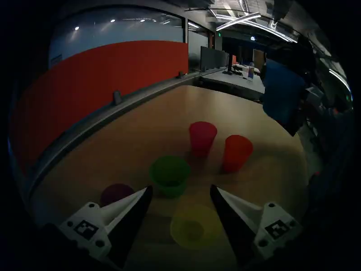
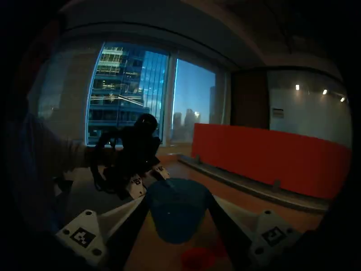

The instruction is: Pour water

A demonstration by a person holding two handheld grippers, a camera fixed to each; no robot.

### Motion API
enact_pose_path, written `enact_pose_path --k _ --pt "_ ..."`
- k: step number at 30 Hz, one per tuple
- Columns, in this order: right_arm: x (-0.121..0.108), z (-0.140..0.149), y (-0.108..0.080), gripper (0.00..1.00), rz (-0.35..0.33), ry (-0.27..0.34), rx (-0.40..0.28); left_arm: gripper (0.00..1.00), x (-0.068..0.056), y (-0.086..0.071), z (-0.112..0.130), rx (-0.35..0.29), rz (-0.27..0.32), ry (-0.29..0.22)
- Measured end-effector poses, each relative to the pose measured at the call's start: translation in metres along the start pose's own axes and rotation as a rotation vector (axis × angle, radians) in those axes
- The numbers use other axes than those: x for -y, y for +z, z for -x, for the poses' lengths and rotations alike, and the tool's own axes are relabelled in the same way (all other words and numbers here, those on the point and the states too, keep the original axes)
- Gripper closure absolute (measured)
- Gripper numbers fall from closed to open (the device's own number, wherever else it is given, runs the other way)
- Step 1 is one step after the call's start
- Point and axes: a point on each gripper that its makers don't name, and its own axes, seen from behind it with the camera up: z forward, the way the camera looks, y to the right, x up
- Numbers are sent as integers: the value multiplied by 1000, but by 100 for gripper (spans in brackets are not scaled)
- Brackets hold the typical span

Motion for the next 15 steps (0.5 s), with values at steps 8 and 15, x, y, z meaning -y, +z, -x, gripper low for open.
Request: enact_pose_path --k 8,15 --pt "-5 -6 -10 8 14 -6 -15 6 8 19 3 38 -11 6" --pt "-8 -5 -17 7 24 -10 -13 6 18 37 5 73 -30 5"
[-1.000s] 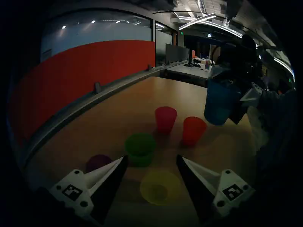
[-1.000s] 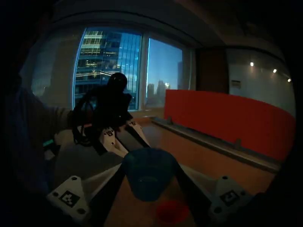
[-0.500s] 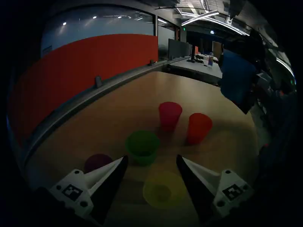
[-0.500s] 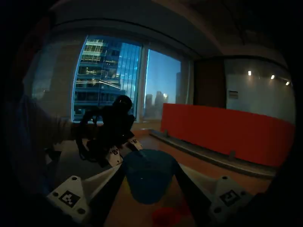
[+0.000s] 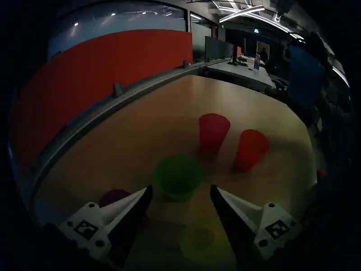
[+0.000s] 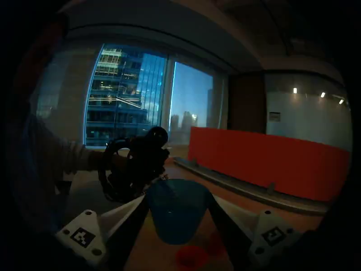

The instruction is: Pour water

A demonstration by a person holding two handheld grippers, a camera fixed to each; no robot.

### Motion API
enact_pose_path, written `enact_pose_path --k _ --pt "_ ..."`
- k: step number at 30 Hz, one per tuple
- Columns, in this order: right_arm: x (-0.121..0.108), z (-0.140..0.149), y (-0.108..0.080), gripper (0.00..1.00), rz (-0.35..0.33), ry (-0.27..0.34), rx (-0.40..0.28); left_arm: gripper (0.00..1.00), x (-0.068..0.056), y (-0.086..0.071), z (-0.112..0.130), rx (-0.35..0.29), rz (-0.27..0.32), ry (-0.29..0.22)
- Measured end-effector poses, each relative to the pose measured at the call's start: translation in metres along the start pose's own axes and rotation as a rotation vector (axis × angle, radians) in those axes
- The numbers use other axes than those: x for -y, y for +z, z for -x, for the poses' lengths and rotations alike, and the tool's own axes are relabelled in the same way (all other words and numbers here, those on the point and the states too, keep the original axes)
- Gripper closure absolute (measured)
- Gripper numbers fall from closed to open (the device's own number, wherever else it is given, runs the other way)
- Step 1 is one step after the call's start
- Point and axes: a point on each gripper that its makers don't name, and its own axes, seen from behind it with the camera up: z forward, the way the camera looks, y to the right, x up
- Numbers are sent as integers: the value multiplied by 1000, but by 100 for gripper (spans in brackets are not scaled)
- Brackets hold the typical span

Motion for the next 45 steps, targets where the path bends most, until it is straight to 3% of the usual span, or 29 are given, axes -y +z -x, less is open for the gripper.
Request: enact_pose_path --k 11,26,33,35,38,45 --pt "-10 3 -9 8 19 6 -2 6 3 22 7 56 -7 -20" --pt "-18 10 -14 8 29 18 0 6 2 44 3 64 -16 -30" --pt "-20 11 -15 8 34 21 -1 7 2 48 4 64 -31 -19" --pt "-20 11 -16 8 35 22 -2 13 2 49 5 64 -37 -13" --pt "-20 12 -16 7 36 22 -2 13 1 50 5 55 -42 -11" --pt "-20 14 -16 8 38 26 2 14 -3 46 -2 22 -26 -38"
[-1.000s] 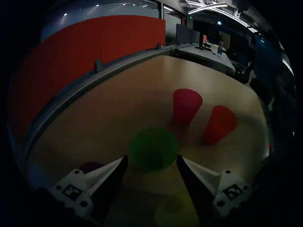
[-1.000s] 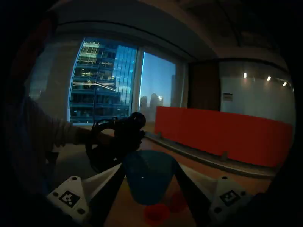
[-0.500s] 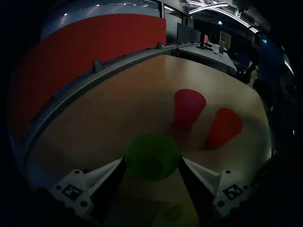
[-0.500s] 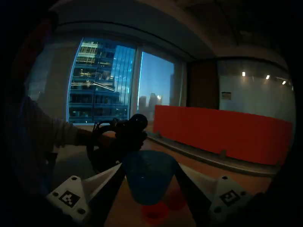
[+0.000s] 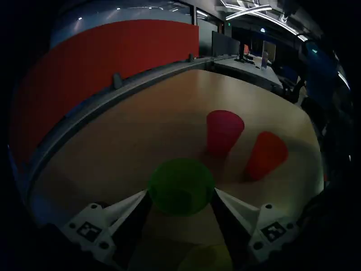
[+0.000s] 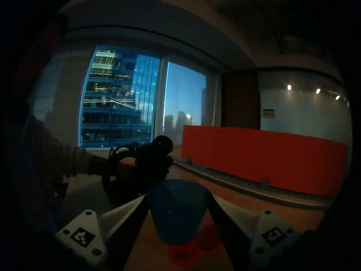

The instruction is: Pour water

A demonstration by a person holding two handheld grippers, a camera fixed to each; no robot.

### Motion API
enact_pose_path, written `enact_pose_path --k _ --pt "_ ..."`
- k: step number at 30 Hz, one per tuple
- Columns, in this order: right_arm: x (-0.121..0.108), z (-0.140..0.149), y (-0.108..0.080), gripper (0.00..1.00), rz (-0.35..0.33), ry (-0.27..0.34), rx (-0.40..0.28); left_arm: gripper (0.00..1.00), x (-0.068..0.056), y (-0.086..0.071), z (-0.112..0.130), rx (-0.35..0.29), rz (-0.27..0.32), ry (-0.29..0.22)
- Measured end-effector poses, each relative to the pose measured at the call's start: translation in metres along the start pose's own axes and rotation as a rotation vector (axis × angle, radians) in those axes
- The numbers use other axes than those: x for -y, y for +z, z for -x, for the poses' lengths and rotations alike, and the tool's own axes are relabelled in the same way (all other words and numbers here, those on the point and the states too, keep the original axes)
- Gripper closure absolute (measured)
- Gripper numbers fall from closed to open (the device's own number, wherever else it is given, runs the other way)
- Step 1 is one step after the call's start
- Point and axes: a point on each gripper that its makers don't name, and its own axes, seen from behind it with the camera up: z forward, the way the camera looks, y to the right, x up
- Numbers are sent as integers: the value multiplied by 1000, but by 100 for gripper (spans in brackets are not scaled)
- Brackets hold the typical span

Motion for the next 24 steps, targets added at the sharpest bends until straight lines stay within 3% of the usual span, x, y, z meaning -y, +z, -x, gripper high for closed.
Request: enact_pose_path --k 7,24 --pt "0 -5 0 8 6 1 1 14 1 -20 -19 -67 -10 -21" --pt "7 -18 -4 8 21 -1 10 14 -4 -103 -73 -288 -52 -48"
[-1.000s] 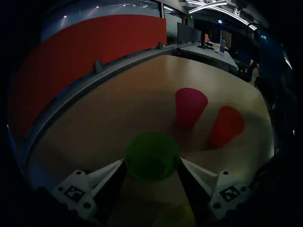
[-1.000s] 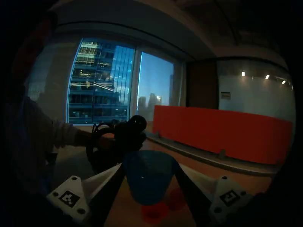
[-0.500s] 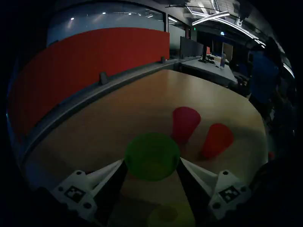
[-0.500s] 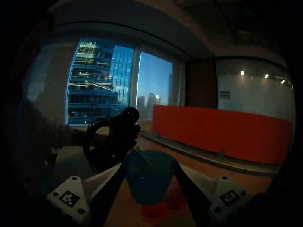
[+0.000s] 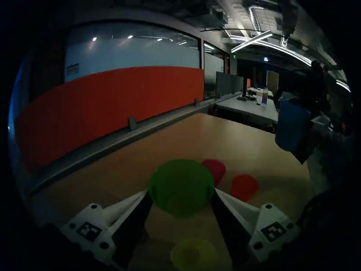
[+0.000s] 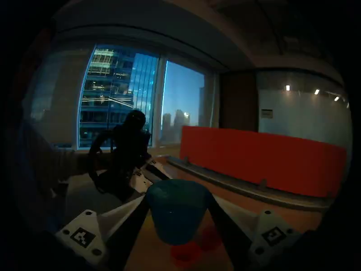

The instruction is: Pour water

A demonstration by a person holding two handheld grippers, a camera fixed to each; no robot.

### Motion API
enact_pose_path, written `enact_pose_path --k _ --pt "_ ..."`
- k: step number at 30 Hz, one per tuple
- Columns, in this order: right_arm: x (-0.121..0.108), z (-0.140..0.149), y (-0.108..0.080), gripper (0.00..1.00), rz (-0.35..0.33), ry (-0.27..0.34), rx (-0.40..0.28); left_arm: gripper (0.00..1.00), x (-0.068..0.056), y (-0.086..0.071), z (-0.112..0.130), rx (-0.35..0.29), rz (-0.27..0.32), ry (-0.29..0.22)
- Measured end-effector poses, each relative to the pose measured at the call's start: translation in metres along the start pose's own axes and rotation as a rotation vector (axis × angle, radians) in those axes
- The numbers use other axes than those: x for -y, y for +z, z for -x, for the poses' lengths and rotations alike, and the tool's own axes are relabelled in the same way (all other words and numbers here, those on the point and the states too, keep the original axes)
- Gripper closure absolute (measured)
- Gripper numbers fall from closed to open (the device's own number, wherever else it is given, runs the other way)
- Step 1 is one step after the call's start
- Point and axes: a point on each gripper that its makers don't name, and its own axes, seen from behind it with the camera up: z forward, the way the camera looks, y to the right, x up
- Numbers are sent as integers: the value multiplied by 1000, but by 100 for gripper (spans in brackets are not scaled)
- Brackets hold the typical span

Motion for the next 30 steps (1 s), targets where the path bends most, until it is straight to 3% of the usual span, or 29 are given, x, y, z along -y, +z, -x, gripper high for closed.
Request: enact_pose_path --k 14,30 --pt "9 -8 -2 8 2 2 3 14 -1 -49 -50 -145 1 -50" --pt "18 -16 -2 8 -4 -6 2 14 -6 -87 -77 -239 -16 -18"
